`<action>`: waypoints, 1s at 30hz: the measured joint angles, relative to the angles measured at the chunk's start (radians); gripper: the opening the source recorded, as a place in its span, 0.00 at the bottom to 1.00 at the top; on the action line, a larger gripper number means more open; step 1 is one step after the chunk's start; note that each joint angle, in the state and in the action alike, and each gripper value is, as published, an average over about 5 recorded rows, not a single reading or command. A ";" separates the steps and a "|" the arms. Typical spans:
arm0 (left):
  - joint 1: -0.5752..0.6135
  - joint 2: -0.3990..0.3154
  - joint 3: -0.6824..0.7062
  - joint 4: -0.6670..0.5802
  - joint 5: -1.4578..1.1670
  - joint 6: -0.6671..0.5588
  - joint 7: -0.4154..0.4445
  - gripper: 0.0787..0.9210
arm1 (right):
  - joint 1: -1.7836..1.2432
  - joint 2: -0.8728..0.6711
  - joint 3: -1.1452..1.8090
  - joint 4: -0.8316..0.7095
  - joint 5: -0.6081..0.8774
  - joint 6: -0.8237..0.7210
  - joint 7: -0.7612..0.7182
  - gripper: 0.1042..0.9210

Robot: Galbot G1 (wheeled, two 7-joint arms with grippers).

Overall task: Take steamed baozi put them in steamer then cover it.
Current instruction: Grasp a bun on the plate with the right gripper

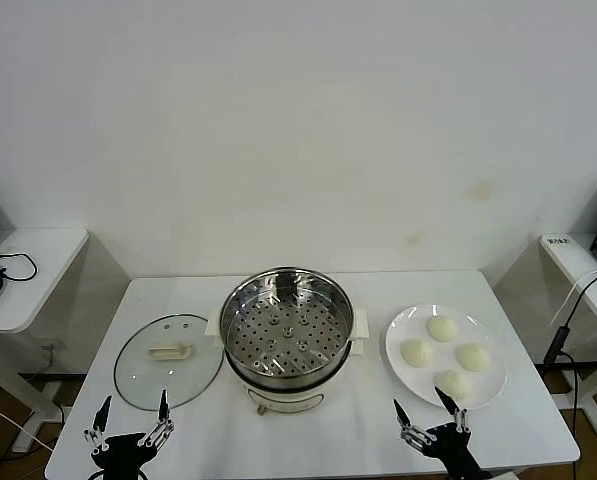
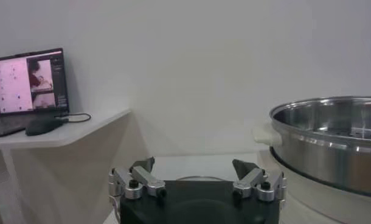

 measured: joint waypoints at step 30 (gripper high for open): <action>-0.040 0.013 -0.049 -0.042 0.105 0.123 0.129 0.88 | 0.568 -0.577 0.003 -0.332 -0.520 -0.113 -0.322 0.88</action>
